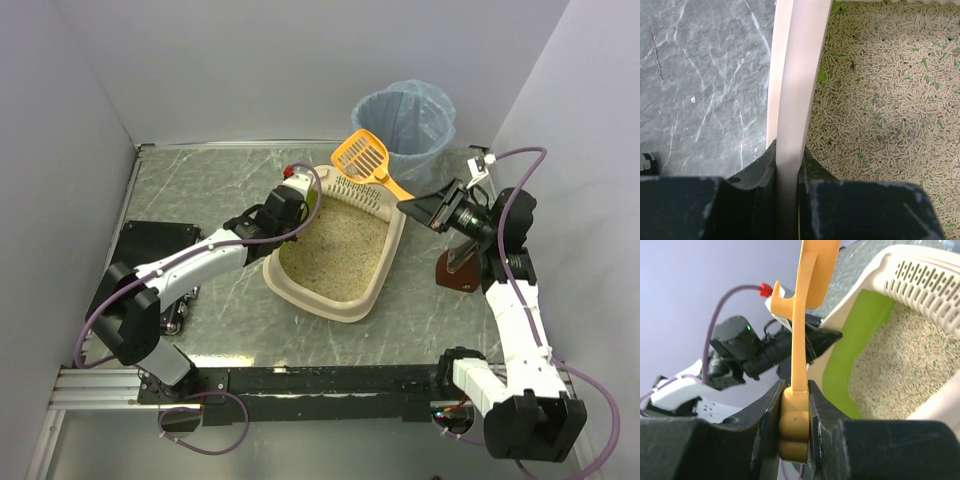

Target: Clean the litter box

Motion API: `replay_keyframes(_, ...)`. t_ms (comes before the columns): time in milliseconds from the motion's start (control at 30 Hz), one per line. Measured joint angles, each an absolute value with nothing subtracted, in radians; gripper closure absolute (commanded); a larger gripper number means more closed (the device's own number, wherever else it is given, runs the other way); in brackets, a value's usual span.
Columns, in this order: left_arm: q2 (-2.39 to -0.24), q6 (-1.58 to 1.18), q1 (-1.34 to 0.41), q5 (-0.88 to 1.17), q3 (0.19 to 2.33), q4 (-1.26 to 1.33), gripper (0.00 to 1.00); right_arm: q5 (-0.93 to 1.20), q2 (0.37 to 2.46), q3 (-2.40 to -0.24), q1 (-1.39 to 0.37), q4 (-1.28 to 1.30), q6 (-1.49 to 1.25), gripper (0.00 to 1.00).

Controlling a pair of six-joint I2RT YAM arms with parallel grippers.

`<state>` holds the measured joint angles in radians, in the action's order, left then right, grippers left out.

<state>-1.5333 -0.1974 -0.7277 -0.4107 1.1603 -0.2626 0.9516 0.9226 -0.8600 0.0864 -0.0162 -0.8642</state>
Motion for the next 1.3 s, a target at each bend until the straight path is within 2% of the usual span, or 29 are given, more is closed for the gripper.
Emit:
replay_keyframes(233, -1.579, -0.201, -0.728, -0.417, 1.201, -0.257, 0.99, 0.947, 1.001, -0.985, 0.129, 0.012, -0.889, 1.00)
replay_keyframes(567, -1.580, -0.200, -0.727, -0.415, 1.201, -0.255, 0.99, 0.861, 1.173, -1.317, 0.212, 0.225, -0.823, 1.00)
replay_keyframes(900, -1.512, -0.039, -0.725, -0.325, 1.118, -0.122, 0.99, 0.478, 1.367, -1.584, 0.181, 0.580, -0.500, 1.00)
replay_keyframes(1100, -1.438, 0.155, -0.725, -0.229, 1.086, -0.089, 0.99, 0.152, 1.457, -1.674, 0.025, 0.688, -0.276, 1.00)
replay_keyframes(1300, -1.437, 0.268, -0.725, -0.147, 1.086, -0.075, 0.99, -0.054, 1.478, -1.676, -0.076, 0.722, -0.130, 1.00)
